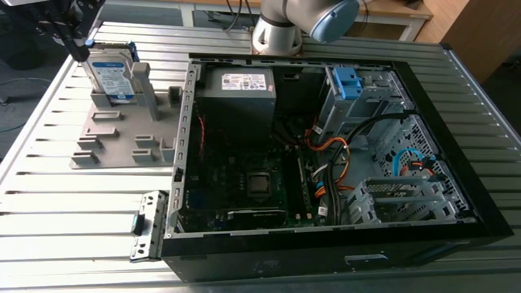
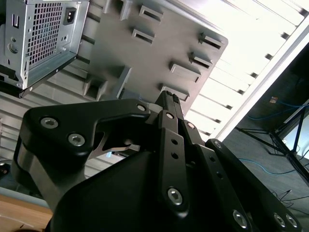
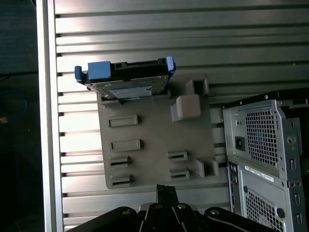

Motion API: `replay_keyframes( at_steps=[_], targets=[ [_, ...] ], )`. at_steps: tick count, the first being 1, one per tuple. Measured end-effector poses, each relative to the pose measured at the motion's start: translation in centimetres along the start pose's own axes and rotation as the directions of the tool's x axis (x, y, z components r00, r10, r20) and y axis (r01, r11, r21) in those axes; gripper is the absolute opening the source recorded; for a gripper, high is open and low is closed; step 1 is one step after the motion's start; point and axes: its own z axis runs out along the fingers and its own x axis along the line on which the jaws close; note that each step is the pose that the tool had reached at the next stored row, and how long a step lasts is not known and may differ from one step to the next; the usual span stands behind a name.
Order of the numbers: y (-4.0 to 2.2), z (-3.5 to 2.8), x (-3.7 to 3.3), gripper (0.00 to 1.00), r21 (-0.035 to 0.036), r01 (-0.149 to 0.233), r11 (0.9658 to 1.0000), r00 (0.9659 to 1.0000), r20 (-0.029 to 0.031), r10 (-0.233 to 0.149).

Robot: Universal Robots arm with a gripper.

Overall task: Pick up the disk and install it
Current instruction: 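Reach for the disk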

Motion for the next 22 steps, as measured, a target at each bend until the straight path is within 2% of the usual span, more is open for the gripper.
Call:
replay_keyframes(
  at_steps=[22],
  targets=[
    [-0.08, 0.05, 1.04, 0.11, 0.0001, 0.000, 1.0000, 1.0000, 0.0000, 0.000]
  ],
)
